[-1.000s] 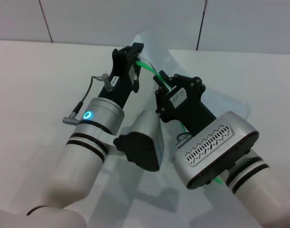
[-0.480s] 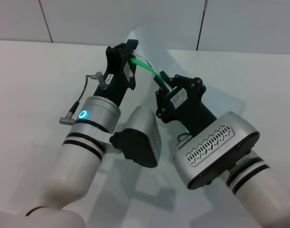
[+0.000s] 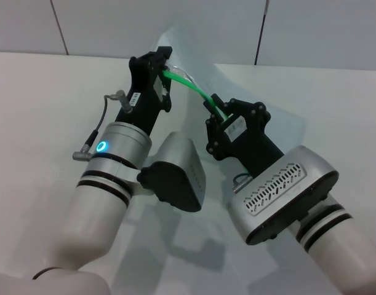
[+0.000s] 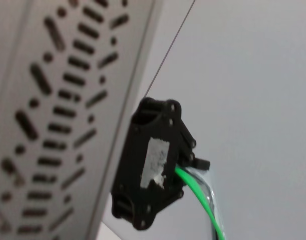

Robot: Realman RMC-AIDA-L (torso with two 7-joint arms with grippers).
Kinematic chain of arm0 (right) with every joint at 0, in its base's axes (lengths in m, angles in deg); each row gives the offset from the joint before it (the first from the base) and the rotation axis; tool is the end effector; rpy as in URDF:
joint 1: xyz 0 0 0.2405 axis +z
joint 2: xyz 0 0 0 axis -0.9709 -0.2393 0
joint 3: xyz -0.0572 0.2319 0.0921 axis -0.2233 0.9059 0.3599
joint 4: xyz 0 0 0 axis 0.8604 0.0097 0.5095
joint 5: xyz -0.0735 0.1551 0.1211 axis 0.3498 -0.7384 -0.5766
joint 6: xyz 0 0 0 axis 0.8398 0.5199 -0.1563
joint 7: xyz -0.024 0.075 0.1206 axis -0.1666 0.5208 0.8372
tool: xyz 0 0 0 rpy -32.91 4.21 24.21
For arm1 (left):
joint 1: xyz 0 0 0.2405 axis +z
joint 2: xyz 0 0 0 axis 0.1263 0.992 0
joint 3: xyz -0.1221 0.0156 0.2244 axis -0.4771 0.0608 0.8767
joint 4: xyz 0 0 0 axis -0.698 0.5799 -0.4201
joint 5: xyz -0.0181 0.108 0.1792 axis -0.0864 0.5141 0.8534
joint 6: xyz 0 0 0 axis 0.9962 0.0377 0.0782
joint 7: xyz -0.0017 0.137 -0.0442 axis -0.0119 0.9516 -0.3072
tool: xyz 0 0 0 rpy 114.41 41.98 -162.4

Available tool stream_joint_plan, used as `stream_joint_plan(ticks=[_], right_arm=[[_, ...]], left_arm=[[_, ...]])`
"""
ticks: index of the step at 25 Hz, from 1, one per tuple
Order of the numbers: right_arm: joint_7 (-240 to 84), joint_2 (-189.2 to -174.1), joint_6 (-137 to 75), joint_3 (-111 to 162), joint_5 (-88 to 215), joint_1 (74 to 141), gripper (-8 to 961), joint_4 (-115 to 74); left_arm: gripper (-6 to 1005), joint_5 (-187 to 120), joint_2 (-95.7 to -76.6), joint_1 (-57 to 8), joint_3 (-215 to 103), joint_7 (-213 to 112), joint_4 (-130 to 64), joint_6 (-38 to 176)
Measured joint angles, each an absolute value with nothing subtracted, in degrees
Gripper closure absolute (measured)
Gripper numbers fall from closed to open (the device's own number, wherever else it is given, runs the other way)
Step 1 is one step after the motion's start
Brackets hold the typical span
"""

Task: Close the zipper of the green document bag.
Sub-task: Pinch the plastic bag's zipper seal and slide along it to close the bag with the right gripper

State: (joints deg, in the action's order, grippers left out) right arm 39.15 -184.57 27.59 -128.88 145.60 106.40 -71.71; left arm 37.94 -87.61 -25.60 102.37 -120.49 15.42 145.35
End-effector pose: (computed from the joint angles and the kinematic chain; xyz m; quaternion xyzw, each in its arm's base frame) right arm 0.1604 0.3046 -0.1290 -0.8401 -0.0133 0.1858 0.5094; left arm -0.1752 0.3307 -0.0832 -0.6824 0.2751 0.0903 0.6712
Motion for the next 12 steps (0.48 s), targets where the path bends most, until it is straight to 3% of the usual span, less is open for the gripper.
stream_joint_plan(ticks=[12], right_arm=[[39.7,-184.57,27.6,-128.7,145.4,106.0,874,-70.3]], left_arm=[[933,37.7,-87.61,-25.1,101.9,-122.3,15.3,146.7]])
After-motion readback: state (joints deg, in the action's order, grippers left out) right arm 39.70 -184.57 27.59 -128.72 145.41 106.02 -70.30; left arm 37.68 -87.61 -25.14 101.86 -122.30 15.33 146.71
